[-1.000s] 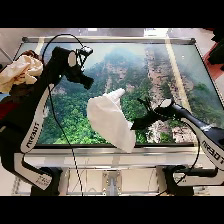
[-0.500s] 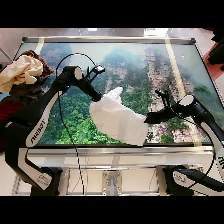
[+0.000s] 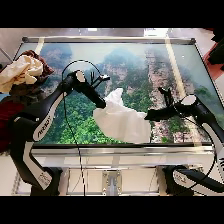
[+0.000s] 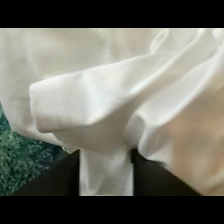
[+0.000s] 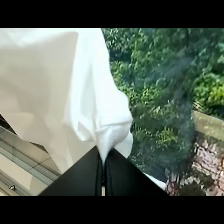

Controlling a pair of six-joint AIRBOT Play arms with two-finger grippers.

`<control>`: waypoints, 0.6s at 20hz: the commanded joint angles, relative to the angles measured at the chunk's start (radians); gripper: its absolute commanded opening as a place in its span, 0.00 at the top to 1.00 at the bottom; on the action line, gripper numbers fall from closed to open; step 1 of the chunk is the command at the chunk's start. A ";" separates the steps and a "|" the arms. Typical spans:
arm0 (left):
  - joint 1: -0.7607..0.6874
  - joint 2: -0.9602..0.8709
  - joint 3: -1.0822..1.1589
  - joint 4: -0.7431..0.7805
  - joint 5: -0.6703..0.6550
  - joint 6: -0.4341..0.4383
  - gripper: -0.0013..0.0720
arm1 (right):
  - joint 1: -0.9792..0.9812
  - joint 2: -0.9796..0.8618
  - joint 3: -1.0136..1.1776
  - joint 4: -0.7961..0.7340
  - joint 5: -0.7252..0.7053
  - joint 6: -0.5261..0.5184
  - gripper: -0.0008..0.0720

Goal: Fold the shirts.

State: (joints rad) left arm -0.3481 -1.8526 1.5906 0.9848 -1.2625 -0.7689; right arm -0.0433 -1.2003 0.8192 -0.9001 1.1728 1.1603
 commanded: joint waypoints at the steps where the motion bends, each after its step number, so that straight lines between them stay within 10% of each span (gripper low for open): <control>1: 0.002 -0.016 0.002 -0.080 0.046 0.022 0.97 | -0.001 0.001 0.000 0.013 -0.024 0.001 0.95; 12: 0.151 0.317 0.327 0.017 -0.232 -0.097 0.97 | -0.002 0.259 0.591 -0.619 0.003 0.182 0.95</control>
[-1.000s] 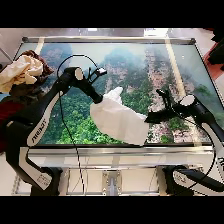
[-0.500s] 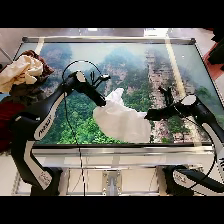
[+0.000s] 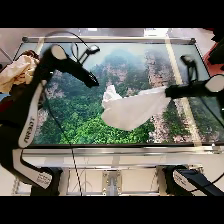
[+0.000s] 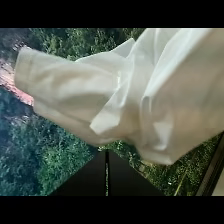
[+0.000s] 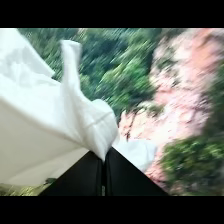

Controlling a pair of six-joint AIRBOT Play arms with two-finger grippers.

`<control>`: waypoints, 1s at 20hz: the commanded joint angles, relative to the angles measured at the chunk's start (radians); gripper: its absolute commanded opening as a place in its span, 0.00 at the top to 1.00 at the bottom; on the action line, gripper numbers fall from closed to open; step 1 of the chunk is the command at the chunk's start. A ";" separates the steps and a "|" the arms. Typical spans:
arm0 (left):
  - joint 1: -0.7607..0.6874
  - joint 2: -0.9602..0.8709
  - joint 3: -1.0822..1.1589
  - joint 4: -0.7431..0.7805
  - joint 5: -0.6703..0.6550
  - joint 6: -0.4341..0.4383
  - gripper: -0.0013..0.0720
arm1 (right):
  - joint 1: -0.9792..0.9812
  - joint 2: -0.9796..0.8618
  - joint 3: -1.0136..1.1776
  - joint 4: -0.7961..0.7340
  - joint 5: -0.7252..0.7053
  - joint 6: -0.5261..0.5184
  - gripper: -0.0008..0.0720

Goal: Fold the shirts.

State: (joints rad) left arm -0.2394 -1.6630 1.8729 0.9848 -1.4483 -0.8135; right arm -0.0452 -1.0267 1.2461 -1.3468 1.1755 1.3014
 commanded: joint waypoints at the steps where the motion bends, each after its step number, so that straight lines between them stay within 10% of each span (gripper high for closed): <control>1: 0.046 0.172 0.045 0.017 -0.047 -0.082 0.97 | 0.000 0.105 0.205 -0.172 0.001 0.042 0.95; 9: -0.016 0.138 -0.010 -0.050 -0.040 -0.218 0.97 | 0.001 0.068 0.149 -0.168 0.053 0.070 0.95; 15: -0.068 -0.022 -0.129 -0.042 0.275 -0.386 0.93 | 0.001 0.011 0.051 -0.177 0.014 0.090 0.95; 17: -0.083 -0.098 -0.128 -0.064 0.456 -0.510 0.28 | 0.001 0.011 0.037 -0.176 0.004 0.090 0.95; 20: -0.085 -0.221 -0.124 -0.253 0.575 -0.640 0.16 | 0.001 0.011 0.038 -0.177 -0.010 0.088 0.95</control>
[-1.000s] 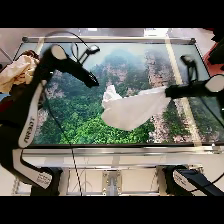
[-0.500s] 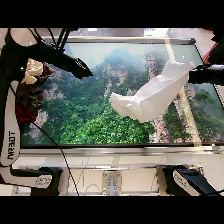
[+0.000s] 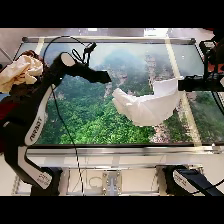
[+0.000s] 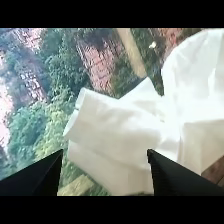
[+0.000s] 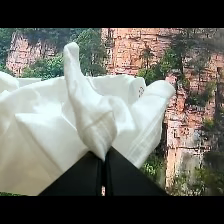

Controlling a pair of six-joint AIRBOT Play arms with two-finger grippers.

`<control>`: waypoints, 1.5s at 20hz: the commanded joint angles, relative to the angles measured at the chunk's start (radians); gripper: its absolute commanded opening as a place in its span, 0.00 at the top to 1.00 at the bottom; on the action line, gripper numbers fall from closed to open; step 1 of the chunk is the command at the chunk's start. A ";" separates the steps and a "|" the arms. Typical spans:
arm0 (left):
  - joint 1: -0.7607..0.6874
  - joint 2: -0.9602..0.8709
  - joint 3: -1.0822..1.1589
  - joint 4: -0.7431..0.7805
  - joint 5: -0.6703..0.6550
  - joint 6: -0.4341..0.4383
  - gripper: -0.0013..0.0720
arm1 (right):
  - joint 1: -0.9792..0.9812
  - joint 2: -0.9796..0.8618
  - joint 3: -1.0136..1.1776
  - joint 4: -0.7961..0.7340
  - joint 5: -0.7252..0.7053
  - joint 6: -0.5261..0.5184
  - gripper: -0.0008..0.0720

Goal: Fold the shirts.

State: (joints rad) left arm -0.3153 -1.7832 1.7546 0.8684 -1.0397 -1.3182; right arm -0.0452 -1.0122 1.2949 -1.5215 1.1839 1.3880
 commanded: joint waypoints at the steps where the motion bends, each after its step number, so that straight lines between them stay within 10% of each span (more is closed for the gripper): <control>1: -0.009 -0.137 -0.006 -0.191 0.158 -0.135 0.16 | 0.001 -0.003 -0.011 -0.002 -0.025 0.000 0.95; 15: -0.054 -0.255 0.013 -0.185 0.081 -0.097 0.17 | 0.001 -0.003 -0.011 -0.001 -0.069 -0.009 0.95; 17: -0.078 -0.269 0.051 -0.223 0.061 -0.058 0.43 | 0.001 -0.003 -0.011 -0.001 -0.070 -0.008 0.95; 19: -0.106 -0.277 0.080 -0.248 0.063 0.008 0.96 | 0.001 -0.003 -0.011 -0.001 -0.070 -0.008 0.95; 30: 0.231 0.120 0.327 -0.660 -0.272 0.212 0.97 | 0.001 0.209 0.179 -0.240 0.043 0.042 0.95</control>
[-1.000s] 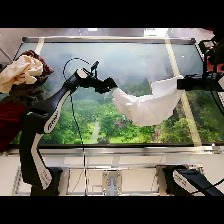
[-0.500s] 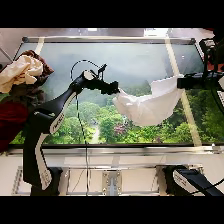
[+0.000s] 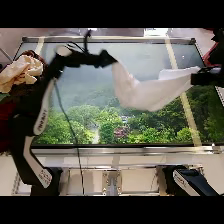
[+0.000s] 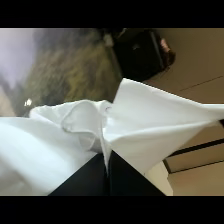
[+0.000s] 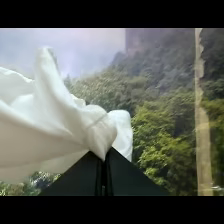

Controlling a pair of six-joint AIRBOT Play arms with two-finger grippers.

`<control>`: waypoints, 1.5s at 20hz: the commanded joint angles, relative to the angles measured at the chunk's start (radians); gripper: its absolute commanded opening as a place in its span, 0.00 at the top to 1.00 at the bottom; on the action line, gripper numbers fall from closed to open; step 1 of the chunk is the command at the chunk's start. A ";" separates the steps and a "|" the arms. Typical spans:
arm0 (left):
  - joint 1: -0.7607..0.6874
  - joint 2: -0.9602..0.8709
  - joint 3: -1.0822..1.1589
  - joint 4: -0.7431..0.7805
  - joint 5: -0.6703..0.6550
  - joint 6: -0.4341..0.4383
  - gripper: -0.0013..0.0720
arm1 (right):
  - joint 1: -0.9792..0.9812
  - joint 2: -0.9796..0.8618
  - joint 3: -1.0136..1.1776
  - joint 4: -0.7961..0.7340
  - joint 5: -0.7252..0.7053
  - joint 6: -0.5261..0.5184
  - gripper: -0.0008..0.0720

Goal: Fold the shirts.

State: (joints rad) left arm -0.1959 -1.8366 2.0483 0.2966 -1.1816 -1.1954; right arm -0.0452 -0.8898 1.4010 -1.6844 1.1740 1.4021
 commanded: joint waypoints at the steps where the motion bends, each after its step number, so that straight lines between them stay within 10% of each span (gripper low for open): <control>1: 0.143 0.261 0.033 -0.040 -0.169 0.090 0.97 | 0.001 0.135 0.096 -0.075 0.068 0.040 0.95; 11: 0.163 0.914 0.020 1.044 -0.193 -0.202 0.97 | 0.001 0.369 0.229 0.045 0.059 0.063 0.95; 17: 0.163 0.754 -0.327 1.077 -0.180 -0.236 0.97 | 0.001 0.016 0.085 0.245 -0.059 -0.014 0.95; 24: 0.163 0.301 -0.566 1.203 0.298 -0.489 0.96 | 0.001 -0.570 -0.054 0.513 -0.465 -0.013 0.95; 25: 0.163 0.258 -0.565 1.149 0.380 -0.488 0.86 | 0.002 -0.622 -0.054 0.539 -0.510 -0.013 0.93; 27: 0.164 0.224 -0.565 1.076 0.568 -0.488 0.11 | 0.001 -0.671 -0.054 0.555 -0.621 -0.011 0.53; 30: 0.181 0.254 -0.484 1.070 0.662 -0.477 0.03 | -0.031 -0.625 -0.007 0.517 -0.657 -0.011 0.40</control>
State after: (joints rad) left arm -0.0261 -1.5642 1.5196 1.4017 -0.6891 -1.6596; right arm -0.0551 -1.4952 1.3670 -1.1774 0.6071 1.3903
